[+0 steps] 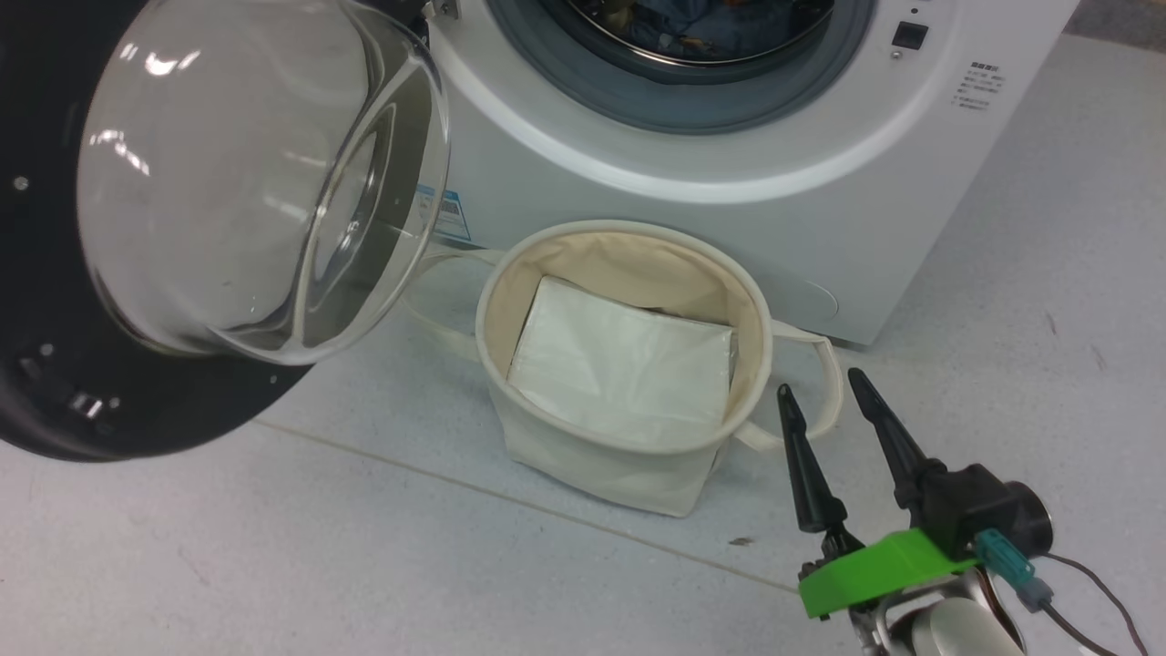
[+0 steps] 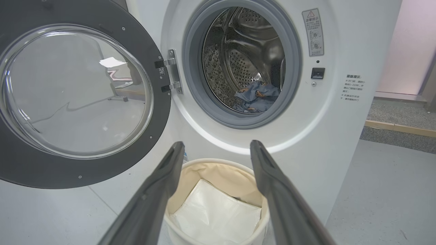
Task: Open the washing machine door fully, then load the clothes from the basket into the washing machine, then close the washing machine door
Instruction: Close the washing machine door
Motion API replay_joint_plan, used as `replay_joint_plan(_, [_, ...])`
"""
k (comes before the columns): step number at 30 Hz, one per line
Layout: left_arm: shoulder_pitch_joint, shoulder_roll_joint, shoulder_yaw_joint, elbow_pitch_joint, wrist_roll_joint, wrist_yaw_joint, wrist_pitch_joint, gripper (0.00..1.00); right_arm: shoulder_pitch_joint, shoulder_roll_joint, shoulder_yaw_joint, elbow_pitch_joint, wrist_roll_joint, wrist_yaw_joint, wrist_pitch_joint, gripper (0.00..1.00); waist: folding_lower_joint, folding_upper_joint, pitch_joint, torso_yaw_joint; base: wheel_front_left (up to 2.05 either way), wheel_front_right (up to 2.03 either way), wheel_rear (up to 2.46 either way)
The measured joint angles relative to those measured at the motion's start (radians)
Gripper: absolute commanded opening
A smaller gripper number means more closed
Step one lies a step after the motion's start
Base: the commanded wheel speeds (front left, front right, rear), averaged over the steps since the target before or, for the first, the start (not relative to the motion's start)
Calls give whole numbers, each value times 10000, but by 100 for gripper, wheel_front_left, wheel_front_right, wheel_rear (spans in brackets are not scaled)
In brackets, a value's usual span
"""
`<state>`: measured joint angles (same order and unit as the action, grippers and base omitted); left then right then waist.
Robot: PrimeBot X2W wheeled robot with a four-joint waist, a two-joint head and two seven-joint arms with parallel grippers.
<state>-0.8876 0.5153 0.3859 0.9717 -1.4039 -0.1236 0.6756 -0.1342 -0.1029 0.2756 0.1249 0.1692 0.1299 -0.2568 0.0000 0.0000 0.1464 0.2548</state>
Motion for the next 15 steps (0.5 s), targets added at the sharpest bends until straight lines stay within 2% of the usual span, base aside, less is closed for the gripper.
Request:
replay_joint_plan(10, [371,-623,-734,-1083,-178,13,1847,0,240,201,-63,29,86,0,0,100,0,0,-225,112,0,0,0])
replay_joint_plan(15, [853,-941,-1250,-2031,-102,384,2483,0,241,299,-65,54,130,0,0,100,0,0,-293,239,0,0,0])
